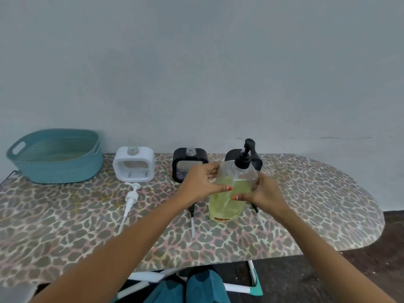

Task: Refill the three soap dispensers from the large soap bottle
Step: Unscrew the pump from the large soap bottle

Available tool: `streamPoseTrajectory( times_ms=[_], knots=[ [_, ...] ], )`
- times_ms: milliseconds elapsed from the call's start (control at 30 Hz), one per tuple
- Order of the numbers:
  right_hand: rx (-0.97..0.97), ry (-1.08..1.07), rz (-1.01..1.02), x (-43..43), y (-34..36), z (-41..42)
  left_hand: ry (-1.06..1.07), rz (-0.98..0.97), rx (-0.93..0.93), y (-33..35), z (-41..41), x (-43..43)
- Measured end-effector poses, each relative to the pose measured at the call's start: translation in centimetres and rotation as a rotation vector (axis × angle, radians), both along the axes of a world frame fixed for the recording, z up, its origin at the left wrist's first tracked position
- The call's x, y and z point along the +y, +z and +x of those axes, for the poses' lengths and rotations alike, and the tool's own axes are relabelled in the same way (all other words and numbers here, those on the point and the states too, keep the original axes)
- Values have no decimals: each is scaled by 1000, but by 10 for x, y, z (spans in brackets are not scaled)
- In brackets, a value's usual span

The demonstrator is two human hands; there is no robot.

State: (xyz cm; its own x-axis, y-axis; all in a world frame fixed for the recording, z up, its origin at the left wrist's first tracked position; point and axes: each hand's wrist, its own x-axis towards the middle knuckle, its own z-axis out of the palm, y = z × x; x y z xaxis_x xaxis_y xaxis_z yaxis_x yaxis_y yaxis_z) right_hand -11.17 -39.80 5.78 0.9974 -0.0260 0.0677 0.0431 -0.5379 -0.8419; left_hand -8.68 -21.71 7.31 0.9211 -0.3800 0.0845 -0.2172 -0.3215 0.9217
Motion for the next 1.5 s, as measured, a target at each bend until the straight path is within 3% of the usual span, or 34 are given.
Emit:
streamPoseTrajectory(
  times_ms=[300,400,533,733,1000,1100,1233,1500],
  knots=[
    [78,132,-183,5,20,7,8,48,15,-13,2,12],
    [-33,34,-155,10,39,7,-33,45,59,-16,3,10],
    [-202,-4,-332,27,51,10,-42,31,22,-10,4,-1],
    [-193,42,-365,30,56,21,18,49,-65,-9,10,-8],
    [20,334,-120,10,74,26,-16,30,-69,-10,17,-5],
    [46,234,-73,10,70,26,-8,31,-70,-10,17,-5],
    [-95,51,-28,21,62,23,-6,30,-44,-13,17,-4],
    [36,157,279,9,63,17,-22,21,-39,-13,16,-3]
  ],
)
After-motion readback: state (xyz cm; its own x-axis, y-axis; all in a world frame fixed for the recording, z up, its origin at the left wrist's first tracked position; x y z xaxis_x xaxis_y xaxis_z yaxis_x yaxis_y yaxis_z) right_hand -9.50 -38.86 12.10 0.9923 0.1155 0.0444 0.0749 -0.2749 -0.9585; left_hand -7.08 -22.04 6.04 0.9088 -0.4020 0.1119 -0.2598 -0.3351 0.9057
